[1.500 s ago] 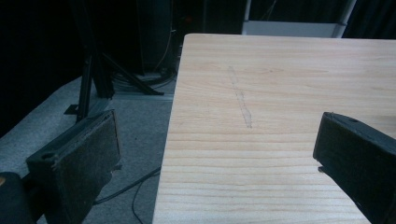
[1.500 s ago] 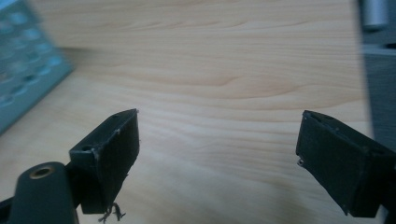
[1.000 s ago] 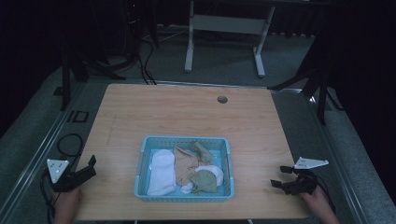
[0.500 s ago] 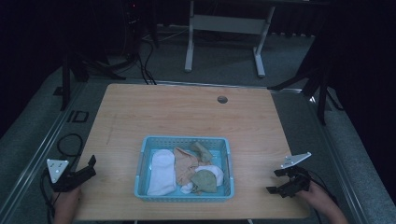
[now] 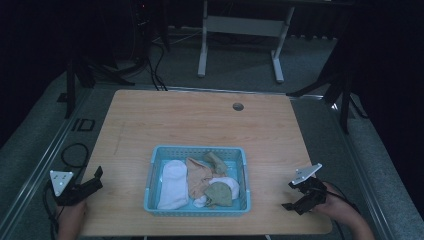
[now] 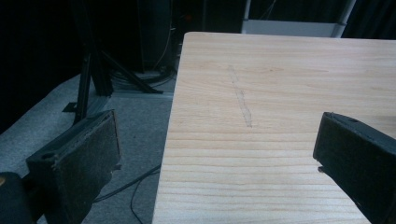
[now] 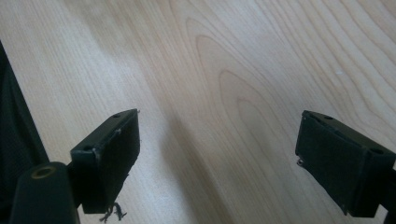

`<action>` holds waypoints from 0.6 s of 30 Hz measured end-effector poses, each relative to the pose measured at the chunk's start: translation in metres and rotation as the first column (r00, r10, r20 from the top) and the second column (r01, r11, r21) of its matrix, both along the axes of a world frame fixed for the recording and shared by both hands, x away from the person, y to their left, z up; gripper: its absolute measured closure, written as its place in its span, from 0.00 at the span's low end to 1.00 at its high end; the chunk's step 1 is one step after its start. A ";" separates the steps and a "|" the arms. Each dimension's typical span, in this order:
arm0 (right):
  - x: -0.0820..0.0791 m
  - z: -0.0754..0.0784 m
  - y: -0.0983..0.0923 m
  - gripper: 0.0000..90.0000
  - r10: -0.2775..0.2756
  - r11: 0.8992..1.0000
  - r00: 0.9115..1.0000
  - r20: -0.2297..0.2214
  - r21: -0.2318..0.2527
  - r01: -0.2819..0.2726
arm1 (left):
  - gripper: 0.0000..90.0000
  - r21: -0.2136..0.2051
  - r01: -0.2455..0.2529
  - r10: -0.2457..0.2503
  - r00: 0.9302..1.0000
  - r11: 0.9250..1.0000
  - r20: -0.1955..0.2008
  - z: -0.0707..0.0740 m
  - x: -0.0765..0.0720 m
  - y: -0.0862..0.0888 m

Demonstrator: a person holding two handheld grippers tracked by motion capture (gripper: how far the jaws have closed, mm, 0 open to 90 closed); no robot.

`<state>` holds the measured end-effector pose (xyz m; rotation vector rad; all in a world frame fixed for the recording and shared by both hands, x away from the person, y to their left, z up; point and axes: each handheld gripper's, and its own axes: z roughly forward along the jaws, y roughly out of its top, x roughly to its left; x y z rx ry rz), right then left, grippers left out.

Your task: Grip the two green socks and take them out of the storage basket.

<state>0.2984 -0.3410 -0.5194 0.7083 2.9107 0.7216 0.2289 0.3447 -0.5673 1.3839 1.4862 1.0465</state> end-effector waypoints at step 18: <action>0.005 0.019 0.021 0.14 0.042 0.999 0.999 -0.025 0.001 -0.042 | 0.00 0.000 0.001 -0.001 1.000 1.000 0.001 0.000 0.000 0.000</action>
